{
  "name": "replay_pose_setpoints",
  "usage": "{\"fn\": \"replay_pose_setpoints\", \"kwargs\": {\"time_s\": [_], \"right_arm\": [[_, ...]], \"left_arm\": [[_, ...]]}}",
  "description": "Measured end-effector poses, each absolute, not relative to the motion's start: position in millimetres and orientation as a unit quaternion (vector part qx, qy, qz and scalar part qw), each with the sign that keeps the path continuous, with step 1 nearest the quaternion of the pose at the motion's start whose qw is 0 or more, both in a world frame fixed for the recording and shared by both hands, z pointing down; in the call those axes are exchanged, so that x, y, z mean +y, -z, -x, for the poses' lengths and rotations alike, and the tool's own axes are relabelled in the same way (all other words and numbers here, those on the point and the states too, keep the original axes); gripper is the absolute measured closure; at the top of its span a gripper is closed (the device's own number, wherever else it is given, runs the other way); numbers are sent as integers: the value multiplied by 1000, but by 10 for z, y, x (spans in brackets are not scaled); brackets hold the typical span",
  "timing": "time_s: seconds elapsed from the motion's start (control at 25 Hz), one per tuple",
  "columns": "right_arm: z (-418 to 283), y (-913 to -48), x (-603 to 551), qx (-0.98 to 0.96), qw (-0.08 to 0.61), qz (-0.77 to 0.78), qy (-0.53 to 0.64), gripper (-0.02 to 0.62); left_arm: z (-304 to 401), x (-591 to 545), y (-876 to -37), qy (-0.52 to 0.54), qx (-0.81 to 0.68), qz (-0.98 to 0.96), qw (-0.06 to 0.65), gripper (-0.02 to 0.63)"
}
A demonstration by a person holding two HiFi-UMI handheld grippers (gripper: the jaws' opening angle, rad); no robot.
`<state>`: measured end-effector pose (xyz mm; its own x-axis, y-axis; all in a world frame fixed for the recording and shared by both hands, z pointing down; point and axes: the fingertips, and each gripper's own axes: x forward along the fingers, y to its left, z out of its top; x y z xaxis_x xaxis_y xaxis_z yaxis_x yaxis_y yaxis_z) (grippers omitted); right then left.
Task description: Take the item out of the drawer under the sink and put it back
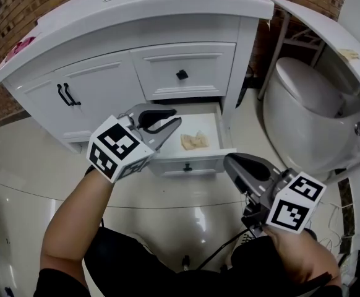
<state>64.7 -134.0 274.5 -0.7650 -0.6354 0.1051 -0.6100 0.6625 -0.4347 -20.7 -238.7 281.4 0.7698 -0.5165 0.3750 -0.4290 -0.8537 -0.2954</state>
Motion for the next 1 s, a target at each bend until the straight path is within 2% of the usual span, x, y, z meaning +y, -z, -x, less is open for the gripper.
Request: {"fn": "replay_pose_setpoints", "kwargs": {"time_s": [0.32, 0.68, 0.84, 1.0], "right_arm": [[-781, -2730, -1399, 906, 44, 343, 244, 590], [-782, -2797, -1504, 904, 42, 333, 266, 590], [-790, -2839, -1561, 900, 45, 334, 278, 589], [-777, -2901, -1575, 898, 38, 331, 288, 591]], "left_arm": [[-156, -2696, -3668, 342, 176, 920, 73, 513], [-236, -2886, -4502, 462, 78, 881, 61, 511], [-321, -3005, -4750, 492, 47, 865, 86, 511], [-390, -3000, -4959, 506, 25, 859, 79, 511]]}}
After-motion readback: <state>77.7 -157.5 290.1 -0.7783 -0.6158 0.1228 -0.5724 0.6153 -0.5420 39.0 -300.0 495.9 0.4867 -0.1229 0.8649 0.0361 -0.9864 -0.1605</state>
